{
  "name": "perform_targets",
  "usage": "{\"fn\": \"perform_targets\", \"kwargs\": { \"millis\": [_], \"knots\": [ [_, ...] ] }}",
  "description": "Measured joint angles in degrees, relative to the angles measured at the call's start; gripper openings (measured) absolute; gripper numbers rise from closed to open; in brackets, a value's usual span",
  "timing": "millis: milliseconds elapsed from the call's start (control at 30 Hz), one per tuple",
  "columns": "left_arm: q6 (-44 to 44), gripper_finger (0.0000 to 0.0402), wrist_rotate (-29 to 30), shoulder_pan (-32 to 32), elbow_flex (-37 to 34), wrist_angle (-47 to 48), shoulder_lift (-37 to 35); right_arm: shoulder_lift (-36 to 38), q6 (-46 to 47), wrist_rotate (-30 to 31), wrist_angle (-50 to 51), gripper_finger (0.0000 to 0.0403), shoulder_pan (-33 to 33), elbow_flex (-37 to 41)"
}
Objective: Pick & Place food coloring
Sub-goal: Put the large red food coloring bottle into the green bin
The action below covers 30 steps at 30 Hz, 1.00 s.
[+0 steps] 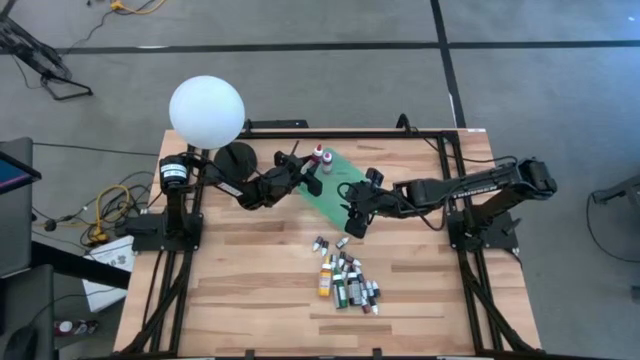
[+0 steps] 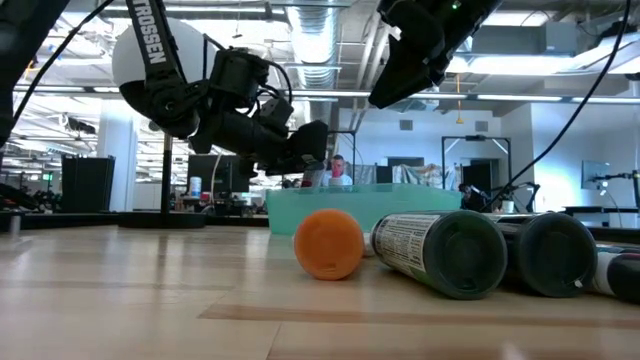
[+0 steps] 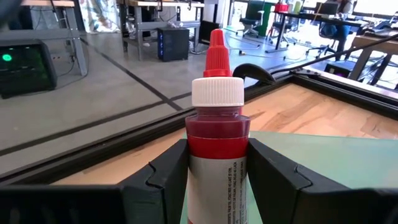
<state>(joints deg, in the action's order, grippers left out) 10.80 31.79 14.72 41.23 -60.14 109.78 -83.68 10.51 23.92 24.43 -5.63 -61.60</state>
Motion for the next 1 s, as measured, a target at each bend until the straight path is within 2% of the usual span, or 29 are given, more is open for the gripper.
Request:
{"fn": "perform_targets", "kwargs": {
  "millis": [667, 1000],
  "knots": [
    [1.09, 0.0145, 0.15, 0.00, 0.00, 1.20, 0.00, 0.00, 0.04, -0.06, 0.00, 0.0164, 0.00, 0.00],
    [4.80, 0.0145, 0.39, 0.83, 0.00, 4.25, 0.00, 0.00, 0.04, -0.11, -0.02, 0.0164, 0.00, 0.00]
  ]
}}
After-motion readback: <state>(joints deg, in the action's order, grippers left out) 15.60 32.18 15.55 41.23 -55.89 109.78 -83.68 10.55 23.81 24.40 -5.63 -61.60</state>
